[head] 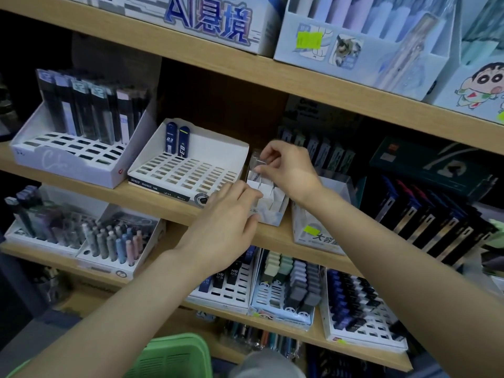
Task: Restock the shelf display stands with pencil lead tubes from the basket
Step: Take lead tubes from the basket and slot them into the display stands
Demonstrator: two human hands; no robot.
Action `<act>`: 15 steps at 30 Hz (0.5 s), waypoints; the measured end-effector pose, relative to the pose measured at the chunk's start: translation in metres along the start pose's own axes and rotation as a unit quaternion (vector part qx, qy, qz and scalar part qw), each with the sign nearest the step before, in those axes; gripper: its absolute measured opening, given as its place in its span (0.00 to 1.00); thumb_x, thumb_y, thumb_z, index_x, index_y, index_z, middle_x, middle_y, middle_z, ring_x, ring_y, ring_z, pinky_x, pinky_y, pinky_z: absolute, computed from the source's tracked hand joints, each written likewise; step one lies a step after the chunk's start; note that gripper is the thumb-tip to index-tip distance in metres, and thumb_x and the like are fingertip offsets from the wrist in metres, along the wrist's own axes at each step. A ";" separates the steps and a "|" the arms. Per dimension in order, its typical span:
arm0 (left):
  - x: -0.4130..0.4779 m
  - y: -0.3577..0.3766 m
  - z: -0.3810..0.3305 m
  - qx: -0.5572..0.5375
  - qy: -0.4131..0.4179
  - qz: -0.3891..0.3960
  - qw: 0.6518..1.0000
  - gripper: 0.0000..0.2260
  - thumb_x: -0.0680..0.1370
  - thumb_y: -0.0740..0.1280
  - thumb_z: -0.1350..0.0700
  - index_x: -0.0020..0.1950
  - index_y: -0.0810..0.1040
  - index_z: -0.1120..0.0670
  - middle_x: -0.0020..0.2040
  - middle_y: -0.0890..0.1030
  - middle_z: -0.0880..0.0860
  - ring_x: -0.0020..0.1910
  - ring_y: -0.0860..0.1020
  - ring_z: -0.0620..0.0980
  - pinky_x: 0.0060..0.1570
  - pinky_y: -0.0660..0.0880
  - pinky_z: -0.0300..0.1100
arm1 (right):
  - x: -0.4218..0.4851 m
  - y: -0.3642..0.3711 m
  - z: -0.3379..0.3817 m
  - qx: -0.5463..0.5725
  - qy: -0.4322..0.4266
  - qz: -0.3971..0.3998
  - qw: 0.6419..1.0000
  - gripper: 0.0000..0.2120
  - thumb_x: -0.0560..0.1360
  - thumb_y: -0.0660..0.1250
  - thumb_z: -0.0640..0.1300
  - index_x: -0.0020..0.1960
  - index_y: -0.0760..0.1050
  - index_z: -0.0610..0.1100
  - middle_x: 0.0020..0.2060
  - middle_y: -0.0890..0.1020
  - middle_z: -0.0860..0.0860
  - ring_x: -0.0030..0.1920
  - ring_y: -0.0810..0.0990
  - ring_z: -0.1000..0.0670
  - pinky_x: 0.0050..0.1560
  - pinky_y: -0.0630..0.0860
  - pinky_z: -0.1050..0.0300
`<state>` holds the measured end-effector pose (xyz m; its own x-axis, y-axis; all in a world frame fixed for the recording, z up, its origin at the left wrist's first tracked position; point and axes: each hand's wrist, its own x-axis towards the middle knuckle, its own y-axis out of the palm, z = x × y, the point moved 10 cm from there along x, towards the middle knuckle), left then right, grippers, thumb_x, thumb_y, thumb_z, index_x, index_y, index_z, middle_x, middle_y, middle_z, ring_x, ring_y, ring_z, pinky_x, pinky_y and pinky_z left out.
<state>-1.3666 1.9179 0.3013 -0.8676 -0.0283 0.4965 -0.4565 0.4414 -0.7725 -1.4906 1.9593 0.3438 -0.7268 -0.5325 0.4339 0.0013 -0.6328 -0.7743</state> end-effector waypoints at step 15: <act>-0.016 -0.017 -0.006 0.099 0.041 0.008 0.994 0.18 0.80 0.57 0.53 0.70 0.66 0.53 0.65 0.69 0.50 0.64 0.65 0.48 0.64 0.58 0.40 | -0.031 -0.005 0.045 -0.249 -0.141 -0.039 0.957 0.14 0.80 0.59 0.43 0.64 0.74 0.42 0.57 0.78 0.45 0.61 0.72 0.44 0.54 0.70 0.51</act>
<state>-1.3435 1.9164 0.3083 -0.8601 0.0534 0.5073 -0.4793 0.2557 -0.8396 -1.4376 1.9538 0.3554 -0.4965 -0.6700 0.5519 -0.4241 -0.3675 -0.8277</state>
